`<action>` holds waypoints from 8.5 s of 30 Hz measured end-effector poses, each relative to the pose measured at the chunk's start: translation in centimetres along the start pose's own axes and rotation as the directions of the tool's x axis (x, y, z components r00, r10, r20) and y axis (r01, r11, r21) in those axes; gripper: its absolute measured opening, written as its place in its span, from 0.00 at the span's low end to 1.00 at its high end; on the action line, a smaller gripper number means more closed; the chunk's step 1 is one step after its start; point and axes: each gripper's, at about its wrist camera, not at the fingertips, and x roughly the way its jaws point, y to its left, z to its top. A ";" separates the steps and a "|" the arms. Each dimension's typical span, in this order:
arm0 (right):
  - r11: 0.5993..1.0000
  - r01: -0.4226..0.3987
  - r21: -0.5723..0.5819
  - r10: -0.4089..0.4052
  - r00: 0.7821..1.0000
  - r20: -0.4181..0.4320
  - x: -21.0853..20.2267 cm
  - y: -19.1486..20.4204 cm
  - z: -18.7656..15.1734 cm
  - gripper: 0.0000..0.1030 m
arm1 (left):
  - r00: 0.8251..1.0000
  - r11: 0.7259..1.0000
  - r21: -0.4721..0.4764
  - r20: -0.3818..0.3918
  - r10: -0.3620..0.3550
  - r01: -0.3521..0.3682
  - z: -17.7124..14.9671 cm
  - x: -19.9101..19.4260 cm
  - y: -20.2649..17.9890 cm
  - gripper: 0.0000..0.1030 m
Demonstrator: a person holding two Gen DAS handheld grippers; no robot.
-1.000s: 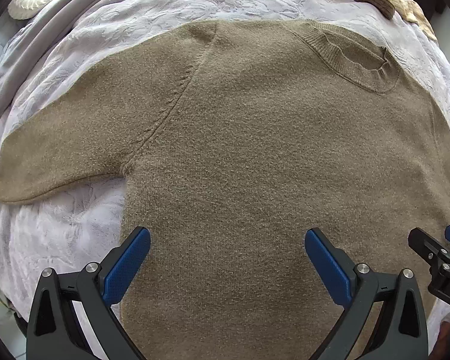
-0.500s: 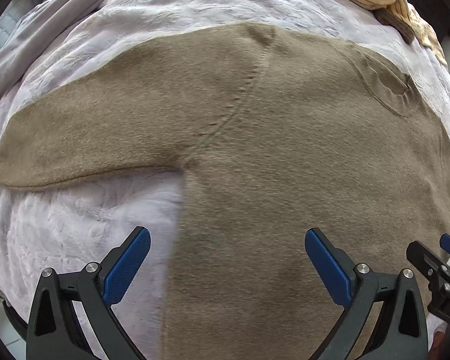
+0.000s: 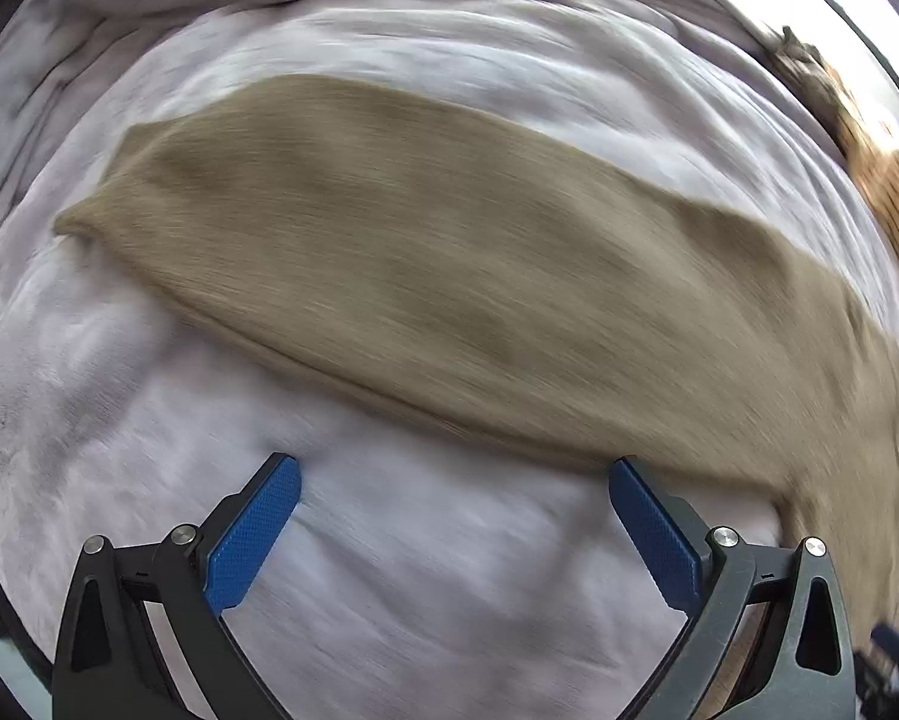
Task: Fold small clothes
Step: 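Grasp the sleeve cuff of the brown sweater with the left gripper, then fold the held sleeve across the sweater body with the left gripper, then release, then move the right gripper to the other sleeve of the sweater, then grasp the sleeve cuff nearest the right gripper and lift it, then fold the held sleeve across the sweater body with the right gripper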
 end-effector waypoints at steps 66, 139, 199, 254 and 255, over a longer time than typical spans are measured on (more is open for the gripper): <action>0.989 -0.075 0.130 0.027 0.940 0.340 -2.8 -13.2 4.0 0.09 | 0.981 0.845 0.534 0.182 -0.071 -0.038 -5.9 -2.8 -18.0 0.90; 0.500 -0.455 0.736 0.212 0.889 0.406 -4.2 -34.0 -18.7 0.62 | 0.988 0.680 0.717 -0.133 -0.082 0.153 -14.5 -6.3 -31.4 0.99; 0.104 -0.871 0.480 0.122 0.490 0.863 -5.2 -48.6 -19.8 0.07 | 0.991 0.651 0.748 -0.117 -0.061 0.128 -20.1 -8.2 -38.1 0.99; 0.623 -0.514 0.590 0.384 0.857 0.343 0.5 -26.3 -8.0 0.53 | 0.980 0.899 0.398 0.002 -0.201 0.184 -5.6 -7.0 -19.7 0.99; 0.588 -0.526 0.614 0.375 0.850 0.370 0.6 -27.2 -8.4 0.53 | 0.980 0.897 0.404 0.000 -0.197 0.180 -5.6 -6.8 -20.2 0.99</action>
